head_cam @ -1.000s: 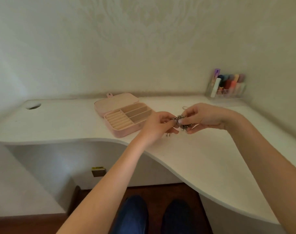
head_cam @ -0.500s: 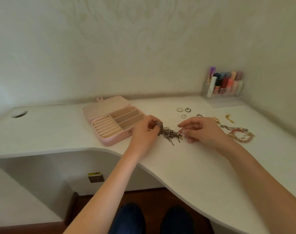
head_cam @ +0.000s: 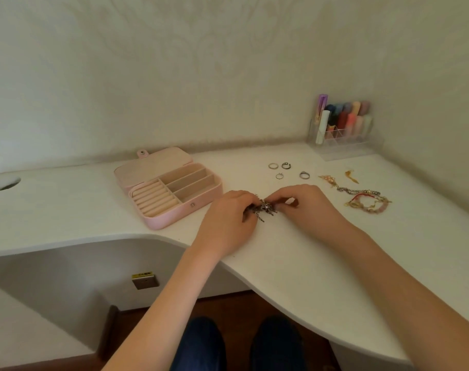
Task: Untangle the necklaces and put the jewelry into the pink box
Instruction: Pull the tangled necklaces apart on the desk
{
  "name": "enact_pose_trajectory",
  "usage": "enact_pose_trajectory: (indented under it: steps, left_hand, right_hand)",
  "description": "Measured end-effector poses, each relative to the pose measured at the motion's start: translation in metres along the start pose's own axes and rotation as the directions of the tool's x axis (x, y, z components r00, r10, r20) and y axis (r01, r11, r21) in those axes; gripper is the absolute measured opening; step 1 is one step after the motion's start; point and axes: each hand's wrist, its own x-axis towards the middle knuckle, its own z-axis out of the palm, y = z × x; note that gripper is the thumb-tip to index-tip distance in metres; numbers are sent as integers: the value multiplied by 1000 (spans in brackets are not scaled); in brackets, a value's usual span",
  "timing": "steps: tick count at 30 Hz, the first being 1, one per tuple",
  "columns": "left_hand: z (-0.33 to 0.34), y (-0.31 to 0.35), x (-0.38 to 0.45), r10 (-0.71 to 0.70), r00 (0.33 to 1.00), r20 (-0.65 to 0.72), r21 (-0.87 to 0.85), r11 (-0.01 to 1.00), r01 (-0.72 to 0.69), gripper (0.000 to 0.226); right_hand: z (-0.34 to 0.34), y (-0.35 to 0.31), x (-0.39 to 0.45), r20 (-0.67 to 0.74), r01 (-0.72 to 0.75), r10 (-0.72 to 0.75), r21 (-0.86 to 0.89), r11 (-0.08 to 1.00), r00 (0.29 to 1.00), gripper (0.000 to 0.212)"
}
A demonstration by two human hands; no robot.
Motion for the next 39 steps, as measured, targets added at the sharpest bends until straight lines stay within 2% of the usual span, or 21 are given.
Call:
enact_pose_trajectory:
  steps: [3,6,8,10,12,14,18,20,23,25,27,30,32,35,36,37,39]
  left_hand:
    - [-3,3,-2,-12,996,84,-51,999,16,25]
    - [-5,4,-3,-76,985,154,-163,981,101,22]
    - [-5,3,-3,-105,992,73,-195,974,117,19]
    - [-3,0,-3,-68,995,-70,-85,994,62,11]
    - [0,-2,-1,-41,996,-75,25,999,43,2]
    - [2,-3,0,-48,998,-42,93,994,51,5]
    - [2,-4,-1,-74,997,-31,150,986,78,7]
    - [2,-3,-2,-83,996,-38,130,988,87,8]
    - [1,-2,-2,-76,995,-65,49,996,79,9]
    - [1,-1,-1,-55,998,8,30,998,55,29]
    - [1,-1,0,-38,995,92,38,999,35,36]
    - [1,1,0,-58,996,64,52,997,55,12]
    - [1,2,-1,-76,996,37,62,995,73,7]
    - [2,2,-1,-60,998,34,17,998,59,7]
    - [2,2,-1,-60,997,42,0,998,60,14]
    - [2,1,-1,-61,996,59,-10,998,61,22]
    - [2,0,-1,-60,994,93,3,998,60,27]
  right_hand:
    - [-6,8,2,-79,-38,36,-25,999,996,35]
    - [-9,3,0,-124,23,-18,38,999,992,37]
    - [-6,-6,-1,-91,78,-69,97,992,993,36]
    - [2,-11,-1,-12,122,-121,89,988,993,33]
    - [8,-11,0,86,141,-142,20,990,986,31]
    - [10,-6,1,116,137,-128,-78,988,985,31]
    - [6,4,2,57,56,-37,-373,926,998,35]
    - [4,5,1,12,22,-19,-456,890,1000,37]
    - [2,3,1,-52,64,-87,-338,939,995,39]
    - [5,4,4,-45,93,-111,-297,950,993,34]
    - [9,4,6,-28,85,-97,-285,955,995,28]
    - [9,2,7,-26,44,-50,-219,975,998,24]
    - [7,2,5,23,17,-13,-174,985,1000,38]
    - [6,-1,1,119,-26,44,-152,988,992,72]
    - [6,-2,0,118,-22,39,-143,990,992,73]
    - [7,-3,0,97,-8,20,-118,993,995,67]
    - [5,-5,0,51,47,-45,-35,998,998,39]
